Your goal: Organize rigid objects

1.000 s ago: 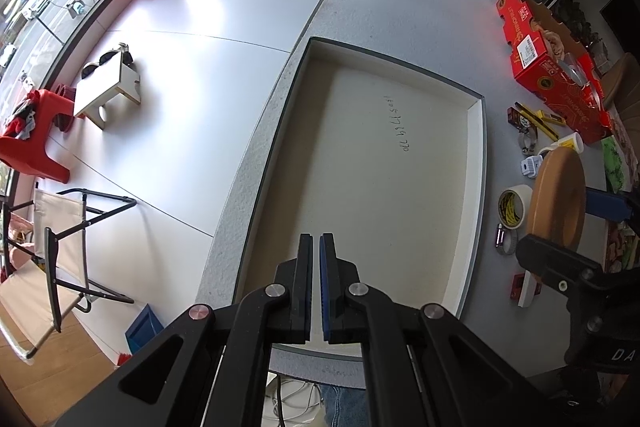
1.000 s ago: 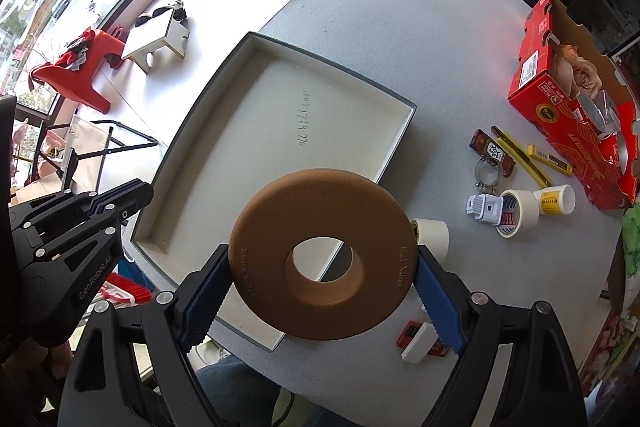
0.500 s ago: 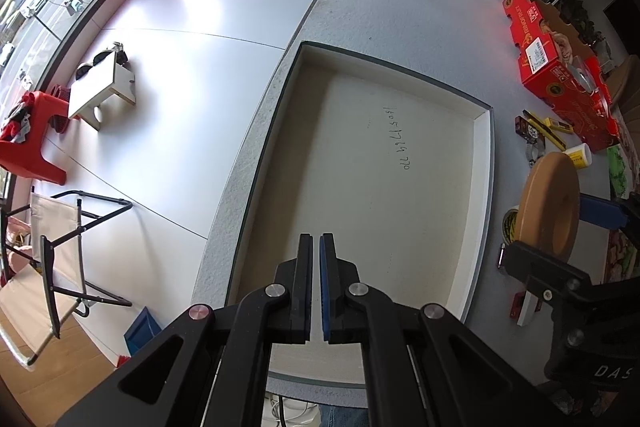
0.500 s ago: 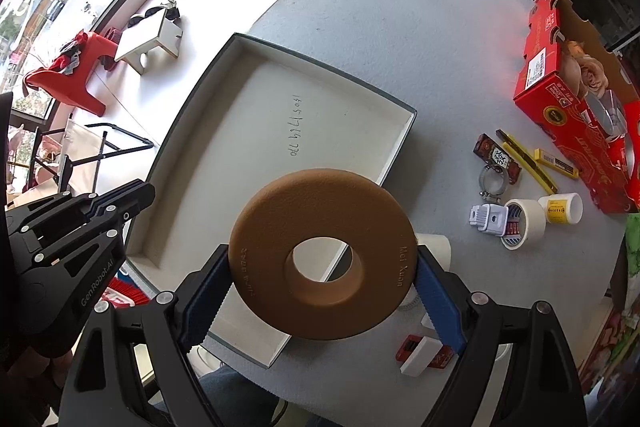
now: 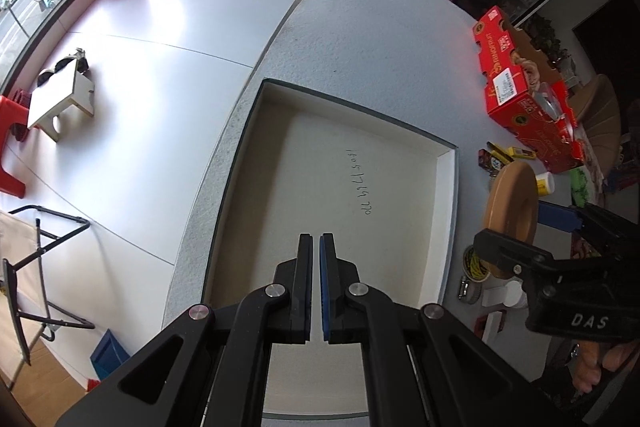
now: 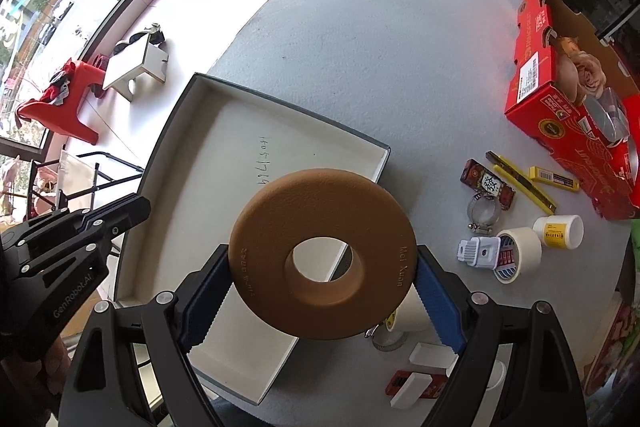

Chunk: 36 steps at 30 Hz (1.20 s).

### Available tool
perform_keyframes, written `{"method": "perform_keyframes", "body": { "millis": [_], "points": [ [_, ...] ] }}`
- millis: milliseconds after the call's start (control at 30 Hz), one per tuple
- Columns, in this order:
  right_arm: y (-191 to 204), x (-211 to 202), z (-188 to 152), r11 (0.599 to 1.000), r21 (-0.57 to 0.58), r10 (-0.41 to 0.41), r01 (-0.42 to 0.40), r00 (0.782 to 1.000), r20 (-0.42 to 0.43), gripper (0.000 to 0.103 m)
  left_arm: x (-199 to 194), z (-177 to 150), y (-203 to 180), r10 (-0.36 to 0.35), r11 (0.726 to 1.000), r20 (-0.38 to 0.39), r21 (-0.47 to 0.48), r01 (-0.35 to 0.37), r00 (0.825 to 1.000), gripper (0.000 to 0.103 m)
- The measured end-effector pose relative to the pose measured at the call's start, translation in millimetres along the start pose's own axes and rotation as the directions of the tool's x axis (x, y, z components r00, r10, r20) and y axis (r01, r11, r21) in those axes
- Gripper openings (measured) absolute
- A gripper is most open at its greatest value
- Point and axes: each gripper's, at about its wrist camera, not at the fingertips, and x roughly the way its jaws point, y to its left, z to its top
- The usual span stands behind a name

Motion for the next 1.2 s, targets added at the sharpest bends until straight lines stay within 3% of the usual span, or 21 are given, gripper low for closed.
{"method": "perform_keyframes", "body": {
  "millis": [100, 233, 300, 367, 433, 500, 600, 867, 900, 933, 967, 1200],
  "points": [
    [-18, -2, -12, 0.999, 0.052, 0.017, -0.017, 1.0, 0.006, 0.088, -2, -1, -5, -0.041, 0.999, 0.0, 0.031, 0.041, 0.999, 0.004],
    [-57, -8, -40, 0.988, 0.155, 0.014, -0.013, 1.0, -0.002, 0.088, 6, -4, -25, -0.013, 0.995, -0.007, 0.1, 0.014, 1.0, 0.005],
    [-82, -14, -59, 0.976, 0.218, -0.001, 0.001, 1.0, -0.002, 0.088, 12, -5, -44, -0.008, 0.989, -0.023, 0.147, 0.012, 1.0, 0.017],
    [-109, -22, -78, 0.959, 0.283, -0.019, 0.018, 1.0, -0.002, 0.088, 13, -5, -72, -0.012, 0.981, -0.013, 0.195, 0.014, 1.0, 0.065],
    [-134, -28, -97, 0.938, 0.345, -0.035, 0.035, 0.999, -0.008, 0.088, 12, -8, -106, -0.053, 0.968, 0.021, 0.249, 0.046, 0.998, 0.075],
    [-155, -33, -116, 0.915, 0.401, -0.042, 0.046, 0.999, -0.019, 0.088, 21, -12, -144, -0.07, 0.944, -0.01, 0.321, 0.069, 0.998, 0.076],
    [-177, -36, -138, 0.888, 0.456, -0.043, 0.054, 0.998, -0.034, 0.088, 47, -22, -189, -0.008, 0.92, -0.05, 0.391, 0.027, 0.999, 0.076],
    [-193, -46, -171, 0.863, 0.503, -0.03, 0.039, 0.999, -0.026, 0.088, 105, -36, -221, 0.108, 0.948, -0.159, 0.312, -0.054, 0.981, 0.075],
    [-193, -46, -173, 0.863, 0.503, -0.029, 0.039, 0.999, -0.027, 0.088, 113, -37, -222, 0.126, 0.949, -0.179, 0.31, -0.065, 0.976, 0.07],
    [-194, -46, -173, 0.864, 0.503, -0.028, 0.039, 0.999, -0.029, 0.088, 119, -38, -220, 0.136, 0.948, -0.199, 0.31, -0.069, 0.971, 0.042],
    [-195, -46, -175, 0.864, 0.502, -0.029, 0.04, 0.999, -0.03, 0.088, 124, -39, -219, 0.126, 0.952, -0.233, 0.3, -0.052, 0.964, 0.032],
    [-181, -51, -159, 0.891, 0.453, -0.029, 0.028, 1.0, -0.005, 0.088, 78, -40, -193, 0.037, 0.967, -0.174, 0.255, 0.009, 0.984, 0.032]
  ]
}}
